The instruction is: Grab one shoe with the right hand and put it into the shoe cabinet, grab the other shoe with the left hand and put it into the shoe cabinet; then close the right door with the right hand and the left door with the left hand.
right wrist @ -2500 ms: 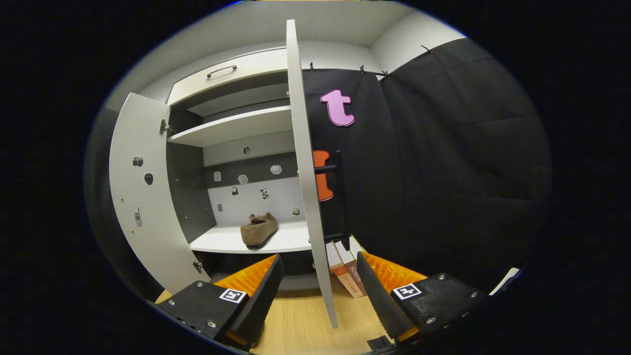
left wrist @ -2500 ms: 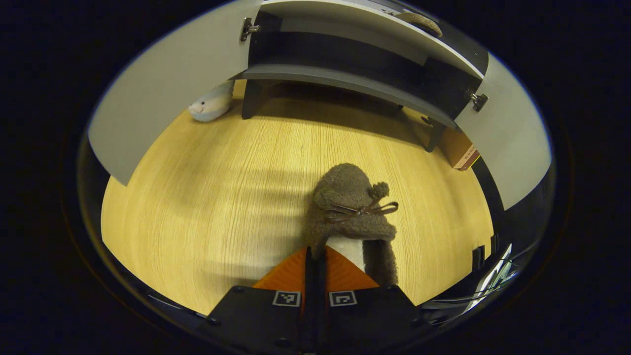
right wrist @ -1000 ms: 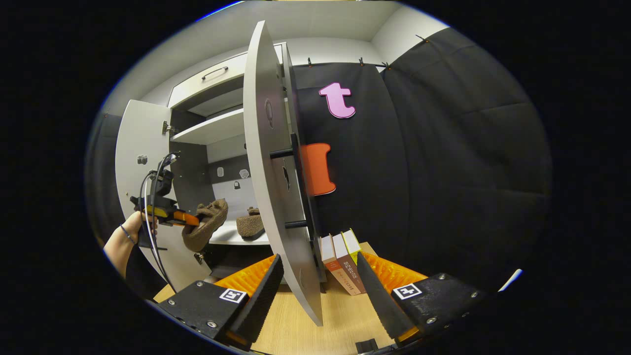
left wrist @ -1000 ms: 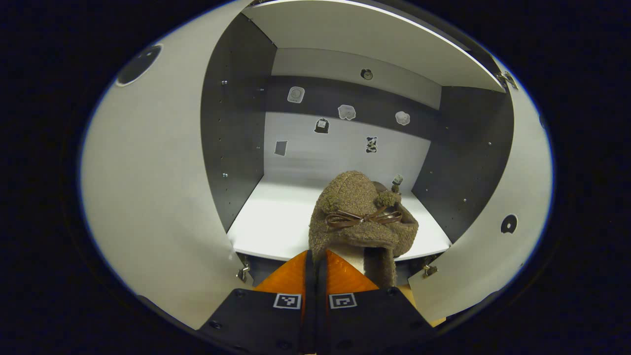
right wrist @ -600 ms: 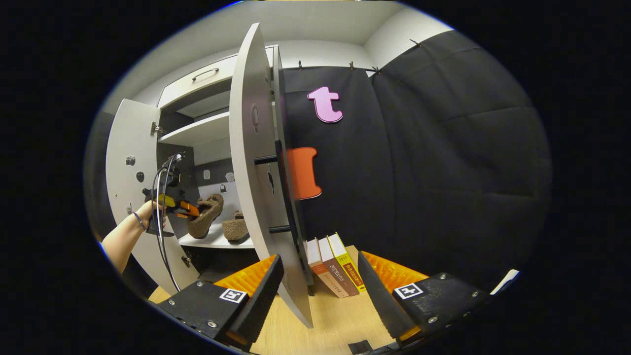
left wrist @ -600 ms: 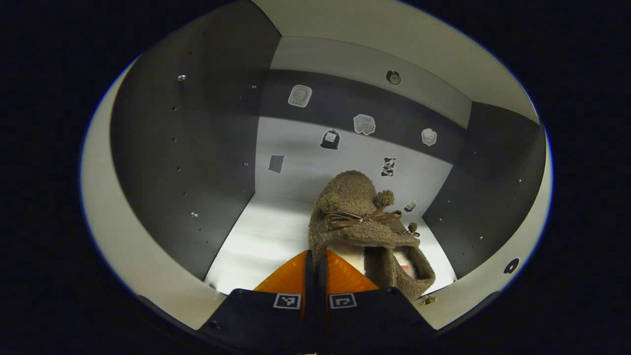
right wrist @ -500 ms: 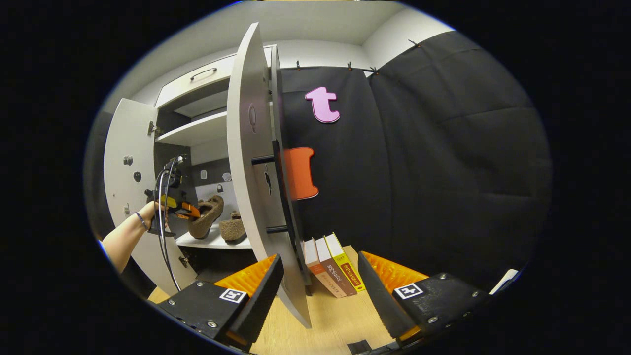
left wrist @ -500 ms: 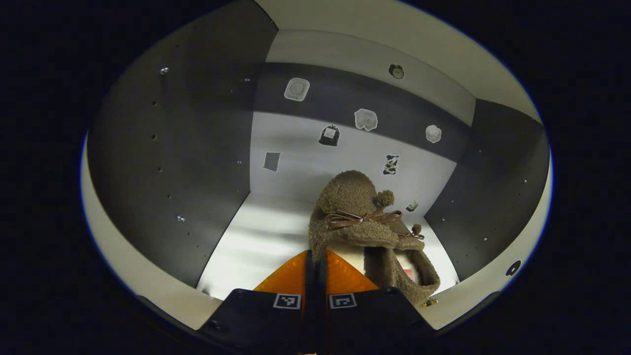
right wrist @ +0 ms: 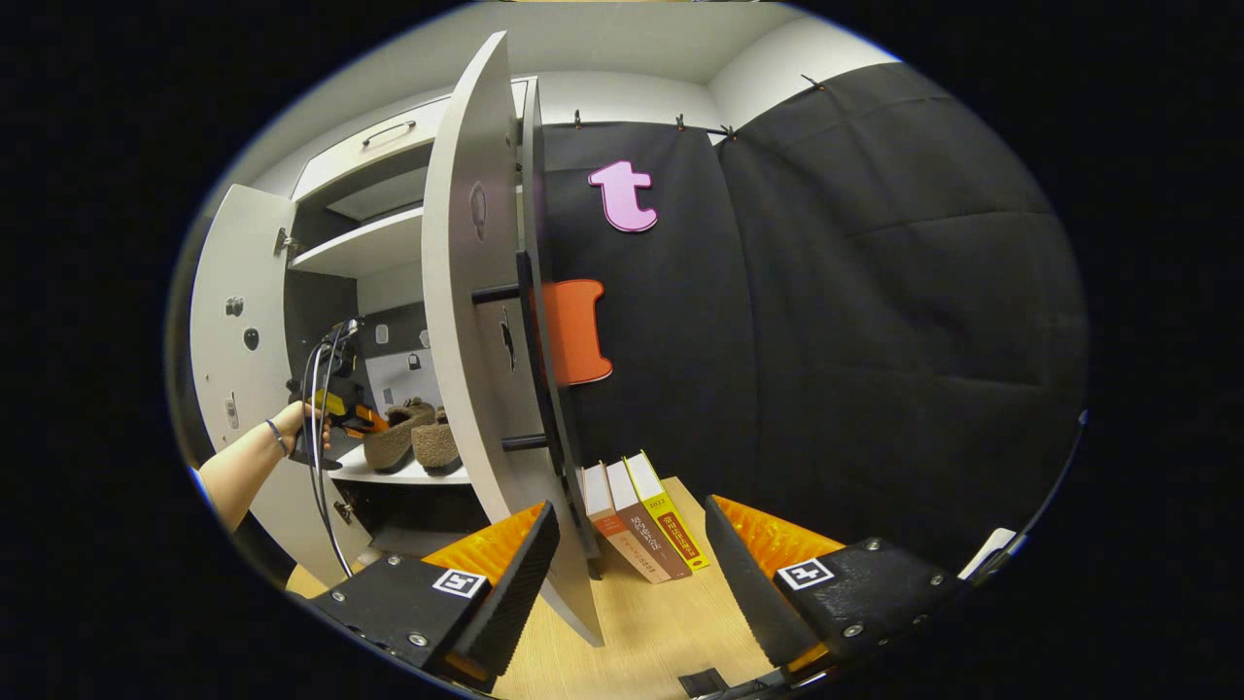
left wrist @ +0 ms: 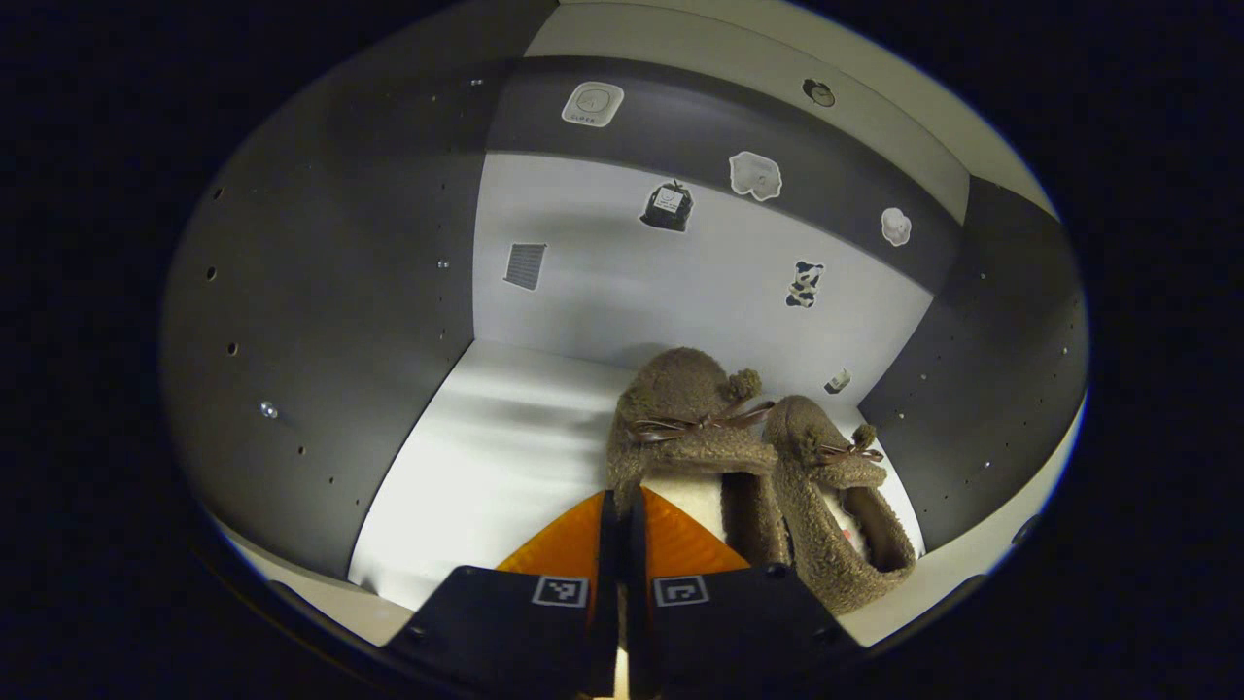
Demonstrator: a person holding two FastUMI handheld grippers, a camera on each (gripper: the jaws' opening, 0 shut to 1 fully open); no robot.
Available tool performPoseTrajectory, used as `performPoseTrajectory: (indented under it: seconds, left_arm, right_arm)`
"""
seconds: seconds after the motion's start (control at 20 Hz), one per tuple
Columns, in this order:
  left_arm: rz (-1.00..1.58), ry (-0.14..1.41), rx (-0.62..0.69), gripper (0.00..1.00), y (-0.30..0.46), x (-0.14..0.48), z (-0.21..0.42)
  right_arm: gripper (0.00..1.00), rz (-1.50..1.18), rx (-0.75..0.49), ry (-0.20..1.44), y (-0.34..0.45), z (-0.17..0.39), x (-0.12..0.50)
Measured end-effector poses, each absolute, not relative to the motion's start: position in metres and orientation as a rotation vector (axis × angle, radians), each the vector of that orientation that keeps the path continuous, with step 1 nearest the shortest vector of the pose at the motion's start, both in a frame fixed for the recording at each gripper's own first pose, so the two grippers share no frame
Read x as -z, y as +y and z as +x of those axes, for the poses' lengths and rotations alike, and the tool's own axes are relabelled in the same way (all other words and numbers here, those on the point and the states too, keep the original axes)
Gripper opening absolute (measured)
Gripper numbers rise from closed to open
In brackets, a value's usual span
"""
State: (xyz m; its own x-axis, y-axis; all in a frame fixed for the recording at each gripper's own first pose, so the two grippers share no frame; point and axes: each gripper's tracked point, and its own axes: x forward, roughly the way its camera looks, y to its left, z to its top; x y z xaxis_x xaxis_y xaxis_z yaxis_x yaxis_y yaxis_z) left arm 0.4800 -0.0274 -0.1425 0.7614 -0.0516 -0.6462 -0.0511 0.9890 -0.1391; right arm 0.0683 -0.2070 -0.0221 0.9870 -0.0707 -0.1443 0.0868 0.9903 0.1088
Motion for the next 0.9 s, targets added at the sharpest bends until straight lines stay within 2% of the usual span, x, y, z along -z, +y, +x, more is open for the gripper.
performPoseTrajectory:
  seconds: [0.05, 0.1, 0.15, 0.25, 0.3, 0.4, 0.5, 0.55, 0.6, 0.65, 0.75, 0.9]
  left_arm:
    - [-0.144, 0.687, -0.003, 0.12, -0.028, 0.137, 0.480]
    - [-0.137, 0.667, -0.005, 0.25, -0.026, 0.132, 0.481]
    - [-0.124, 0.645, -0.009, 0.29, -0.024, 0.123, 0.480]
    - [-0.092, 0.576, -0.019, 0.29, -0.023, 0.098, 0.478]
    - [-0.085, 0.536, -0.004, 0.34, -0.027, 0.084, 0.476]
    - [-0.061, 0.454, -0.002, 0.53, -0.029, 0.054, 0.468]
    - [-0.071, 0.380, 0.015, 0.54, -0.035, 0.023, 0.453]
    - [-0.076, 0.349, 0.015, 0.64, -0.037, 0.011, 0.446]
    - [-0.083, 0.322, 0.025, 0.88, -0.039, -0.002, 0.434]
    - [-0.085, 0.298, 0.024, 0.84, -0.040, -0.014, 0.424]
    - [-0.075, 0.246, 0.023, 0.83, -0.039, -0.038, 0.403]
    - [-0.057, 0.190, 0.050, 0.97, -0.045, -0.065, 0.361]
  right_arm:
    - [0.93, 0.114, 0.078, 0.152, -0.206, 0.072, 0.027]
    - [0.93, 0.114, 0.074, 0.161, -0.205, 0.076, 0.032]
    - [0.93, 0.116, 0.070, 0.168, -0.204, 0.080, 0.036]
    - [0.93, 0.116, 0.070, 0.183, -0.205, 0.088, 0.045]
    - [0.93, 0.118, 0.070, 0.190, -0.206, 0.090, 0.049]
    - [0.93, 0.117, 0.072, 0.198, -0.209, 0.094, 0.052]
    - [0.93, 0.112, 0.078, 0.205, -0.213, 0.098, 0.060]
    - [0.93, 0.112, 0.079, 0.206, -0.214, 0.099, 0.061]
    - [0.93, 0.113, 0.078, 0.206, -0.215, 0.101, 0.062]
    - [0.93, 0.114, 0.074, 0.208, -0.214, 0.103, 0.064]
    - [0.93, 0.114, 0.059, 0.208, -0.212, 0.106, 0.065]
    - [0.93, 0.102, 0.034, 0.199, -0.205, 0.110, 0.066]
